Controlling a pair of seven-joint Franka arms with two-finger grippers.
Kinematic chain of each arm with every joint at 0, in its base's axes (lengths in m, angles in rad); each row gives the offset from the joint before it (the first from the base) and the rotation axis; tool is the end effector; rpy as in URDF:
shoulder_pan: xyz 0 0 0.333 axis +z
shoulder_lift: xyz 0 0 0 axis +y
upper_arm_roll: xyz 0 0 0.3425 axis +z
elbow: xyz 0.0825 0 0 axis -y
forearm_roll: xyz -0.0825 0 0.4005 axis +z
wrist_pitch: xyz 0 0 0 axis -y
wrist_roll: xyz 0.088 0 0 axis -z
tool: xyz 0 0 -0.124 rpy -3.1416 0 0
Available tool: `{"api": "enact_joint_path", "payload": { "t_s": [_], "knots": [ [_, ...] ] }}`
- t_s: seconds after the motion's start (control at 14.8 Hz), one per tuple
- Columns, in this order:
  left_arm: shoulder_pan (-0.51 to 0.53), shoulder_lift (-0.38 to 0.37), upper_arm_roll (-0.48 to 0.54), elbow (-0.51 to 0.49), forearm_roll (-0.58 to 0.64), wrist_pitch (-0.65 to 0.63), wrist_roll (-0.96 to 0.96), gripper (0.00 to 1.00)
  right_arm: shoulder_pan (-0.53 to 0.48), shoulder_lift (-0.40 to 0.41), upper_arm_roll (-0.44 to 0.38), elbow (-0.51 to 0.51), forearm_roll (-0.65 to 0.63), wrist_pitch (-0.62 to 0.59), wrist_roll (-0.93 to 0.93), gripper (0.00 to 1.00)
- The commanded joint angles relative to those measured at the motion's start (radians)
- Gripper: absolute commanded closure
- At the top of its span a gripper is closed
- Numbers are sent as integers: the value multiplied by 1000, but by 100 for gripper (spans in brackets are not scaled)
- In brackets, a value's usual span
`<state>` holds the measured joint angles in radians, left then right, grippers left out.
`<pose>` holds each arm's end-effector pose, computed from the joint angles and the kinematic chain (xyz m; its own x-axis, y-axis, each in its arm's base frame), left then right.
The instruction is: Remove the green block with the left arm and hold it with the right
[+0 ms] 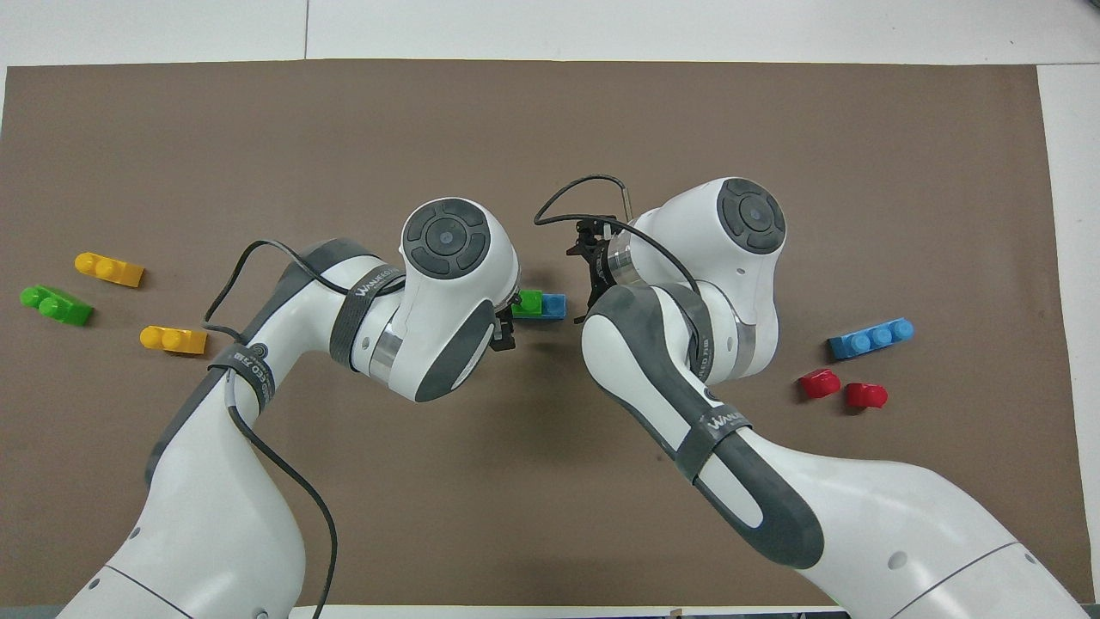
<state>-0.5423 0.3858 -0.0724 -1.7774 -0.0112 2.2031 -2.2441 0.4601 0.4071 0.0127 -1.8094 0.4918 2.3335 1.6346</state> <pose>0.5546 -0.3874 0.3443 -0.0705 0.9961 -0.0538 0.9974 0.0711 0.0090 0.6038 0.3234 0.3297 0.0833 -0.9196 -0.3840 -0.9965 -0.0797 -0.0253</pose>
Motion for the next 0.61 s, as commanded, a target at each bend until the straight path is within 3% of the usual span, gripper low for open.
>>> {"api": "enact_joint_path", "payload": {
  "t_s": [0.0,0.54],
  "knots": [
    [-13,-7,11,-10,22,-10,-22,0,32,-2,0,-40,21,78,34,0],
    [-11,-5,11,-10,22,-8,-22,0,66,22,0,-64,27,164,48,0]
  ]
}}
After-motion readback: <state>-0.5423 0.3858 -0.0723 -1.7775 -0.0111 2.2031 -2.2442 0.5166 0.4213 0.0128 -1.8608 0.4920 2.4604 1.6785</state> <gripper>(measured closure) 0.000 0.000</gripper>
